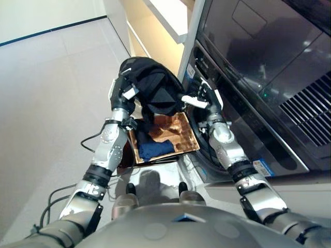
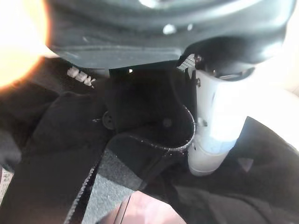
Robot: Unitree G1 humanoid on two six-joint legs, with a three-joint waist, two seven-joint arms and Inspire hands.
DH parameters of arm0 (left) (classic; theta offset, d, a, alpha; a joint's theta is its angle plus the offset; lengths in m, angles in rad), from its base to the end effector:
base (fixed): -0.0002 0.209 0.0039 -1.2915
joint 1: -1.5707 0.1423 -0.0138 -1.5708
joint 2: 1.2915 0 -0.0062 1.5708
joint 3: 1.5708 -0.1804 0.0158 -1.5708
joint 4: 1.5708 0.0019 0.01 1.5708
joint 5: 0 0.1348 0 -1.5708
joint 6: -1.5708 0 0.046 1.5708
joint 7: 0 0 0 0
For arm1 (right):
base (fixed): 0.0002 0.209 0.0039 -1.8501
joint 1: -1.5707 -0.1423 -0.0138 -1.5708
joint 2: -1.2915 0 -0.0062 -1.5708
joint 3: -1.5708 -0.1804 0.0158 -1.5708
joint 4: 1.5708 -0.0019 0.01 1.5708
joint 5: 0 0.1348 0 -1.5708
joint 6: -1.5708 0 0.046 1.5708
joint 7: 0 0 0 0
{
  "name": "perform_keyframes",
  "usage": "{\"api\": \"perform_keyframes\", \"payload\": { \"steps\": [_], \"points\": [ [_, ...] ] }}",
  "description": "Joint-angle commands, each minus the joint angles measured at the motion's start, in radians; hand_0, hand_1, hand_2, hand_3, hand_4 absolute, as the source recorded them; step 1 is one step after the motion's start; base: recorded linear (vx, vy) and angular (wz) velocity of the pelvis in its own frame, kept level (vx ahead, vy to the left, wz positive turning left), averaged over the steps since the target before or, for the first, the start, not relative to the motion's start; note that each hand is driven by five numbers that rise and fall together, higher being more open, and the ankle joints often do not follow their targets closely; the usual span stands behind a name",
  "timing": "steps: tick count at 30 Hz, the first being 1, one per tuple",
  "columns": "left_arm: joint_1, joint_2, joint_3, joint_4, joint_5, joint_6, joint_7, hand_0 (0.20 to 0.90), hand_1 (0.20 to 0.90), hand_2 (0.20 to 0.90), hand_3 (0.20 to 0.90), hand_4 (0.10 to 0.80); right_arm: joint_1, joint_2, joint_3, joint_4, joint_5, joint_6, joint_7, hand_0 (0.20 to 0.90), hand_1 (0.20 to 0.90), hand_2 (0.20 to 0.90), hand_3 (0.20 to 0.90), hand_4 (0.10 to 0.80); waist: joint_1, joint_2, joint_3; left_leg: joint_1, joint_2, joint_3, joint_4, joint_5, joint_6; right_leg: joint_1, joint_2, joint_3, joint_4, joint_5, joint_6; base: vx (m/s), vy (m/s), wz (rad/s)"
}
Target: Pick up the clothes and place them into the washing machine
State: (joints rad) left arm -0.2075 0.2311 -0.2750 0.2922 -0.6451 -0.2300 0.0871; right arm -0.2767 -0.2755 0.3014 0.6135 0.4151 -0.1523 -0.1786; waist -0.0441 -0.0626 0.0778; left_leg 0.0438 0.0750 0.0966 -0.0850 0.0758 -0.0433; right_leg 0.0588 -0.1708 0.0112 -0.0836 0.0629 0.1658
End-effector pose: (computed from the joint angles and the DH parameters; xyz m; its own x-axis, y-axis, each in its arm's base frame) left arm 0.2331 0.1465 0.0403 0.9960 -0.0837 0.0320 0.0896 0.9305 -0.3551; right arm 0.2354 -0.1681 0.0003 0.9670 -0.0344 -0.2525 0.0331 0.9994 -0.0095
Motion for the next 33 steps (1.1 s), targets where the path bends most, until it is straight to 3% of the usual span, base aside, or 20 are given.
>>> {"api": "perform_keyframes", "payload": {
  "steps": [1,15,33],
  "points": [
    [-0.13,-0.024,0.05,-0.095,0.001,-0.168,-0.025,0.2,0.2,0.2,0.2,0.3,-0.064,-0.003,-0.062,-0.012,-0.035,-0.089,-0.011,0.9,0.9,0.9,0.9,0.8,0.024,0.021,-0.069,0.044,0.004,-0.041,-0.002,-0.101,-0.029,-0.043,-0.01,-0.037,0.034,0.003,0.01,0.0,0.0,0.0],
    [-0.132,-0.026,0.072,-0.098,0.014,-0.175,-0.019,0.2,0.2,0.2,0.2,0.3,-0.01,0.005,-0.064,0.015,-0.005,-0.088,0.021,0.9,0.9,0.9,0.9,0.8,0.015,0.023,-0.067,0.044,0.005,-0.04,-0.002,-0.102,-0.031,-0.046,-0.009,-0.035,0.035,0.002,0.01,0.0,0.0,0.0],
    [-0.112,-0.025,0.07,-0.112,0.046,-0.171,-0.012,0.2,0.2,0.2,0.2,0.3,-0.05,-0.025,-0.015,-0.327,-0.098,-0.139,0.053,0.9,0.9,0.9,0.9,0.8,0.016,0.028,-0.068,0.044,0.006,-0.038,-0.002,-0.102,-0.029,-0.045,-0.009,-0.037,0.037,-0.002,0.01,0.0,0.0,0.0]
  ]
}}
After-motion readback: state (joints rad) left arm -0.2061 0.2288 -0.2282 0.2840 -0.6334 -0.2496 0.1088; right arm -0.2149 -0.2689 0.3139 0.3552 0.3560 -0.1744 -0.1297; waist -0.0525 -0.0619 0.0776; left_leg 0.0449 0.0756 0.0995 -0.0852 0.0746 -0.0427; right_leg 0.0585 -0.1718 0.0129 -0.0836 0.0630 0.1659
